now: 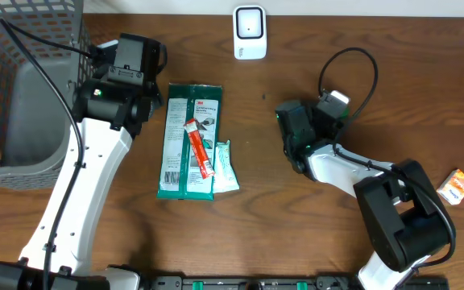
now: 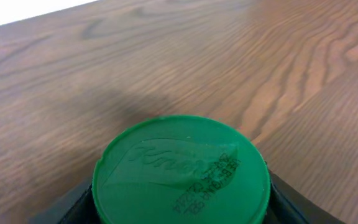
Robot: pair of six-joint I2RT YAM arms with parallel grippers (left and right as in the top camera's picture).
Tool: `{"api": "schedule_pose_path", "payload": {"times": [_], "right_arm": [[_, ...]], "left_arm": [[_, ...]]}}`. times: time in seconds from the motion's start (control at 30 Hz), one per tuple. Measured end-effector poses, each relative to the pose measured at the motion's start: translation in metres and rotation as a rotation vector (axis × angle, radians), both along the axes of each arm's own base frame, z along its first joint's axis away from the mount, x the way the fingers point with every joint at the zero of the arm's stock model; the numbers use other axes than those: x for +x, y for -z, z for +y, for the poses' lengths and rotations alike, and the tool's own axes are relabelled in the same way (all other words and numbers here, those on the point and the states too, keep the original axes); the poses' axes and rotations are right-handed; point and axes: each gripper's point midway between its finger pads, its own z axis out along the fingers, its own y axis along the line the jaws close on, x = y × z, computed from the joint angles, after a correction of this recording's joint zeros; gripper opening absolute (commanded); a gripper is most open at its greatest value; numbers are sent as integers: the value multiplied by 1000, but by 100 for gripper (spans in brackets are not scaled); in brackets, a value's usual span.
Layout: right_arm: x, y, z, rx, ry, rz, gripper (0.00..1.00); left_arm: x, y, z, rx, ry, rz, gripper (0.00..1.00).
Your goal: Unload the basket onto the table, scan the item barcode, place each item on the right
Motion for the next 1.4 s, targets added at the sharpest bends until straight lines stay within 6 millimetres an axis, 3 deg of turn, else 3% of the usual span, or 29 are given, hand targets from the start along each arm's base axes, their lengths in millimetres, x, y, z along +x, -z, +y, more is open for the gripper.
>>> {"api": "schedule_pose_path", "payload": {"times": [0.07, 0.27, 0.4, 0.53, 0.93, 1.07, 1.17, 1.4], "right_arm": [[0, 3, 2, 6, -13, 15, 26], [-6, 8, 0, -14, -17, 58, 66], [-8, 10, -2, -30, -18, 80, 73], [-9, 11, -1, -34, -27, 93, 97], [-10, 10, 6, -46, -88, 137, 99], [-10, -26, 16, -46, -199, 137, 99], [-22, -78, 20, -22, -288, 105, 99], [-66, -140, -10, 162, -403, 238, 99]], "left_arm": [[0, 0, 0, 0, 0, 0, 82], [0, 0, 0, 0, 0, 0, 82], [0, 0, 0, 0, 0, 0, 82], [0, 0, 0, 0, 0, 0, 82], [0, 0, 0, 0, 0, 0, 82], [0, 0, 0, 0, 0, 0, 82], [0, 0, 0, 0, 0, 0, 82], [0, 0, 0, 0, 0, -1, 82]]}}
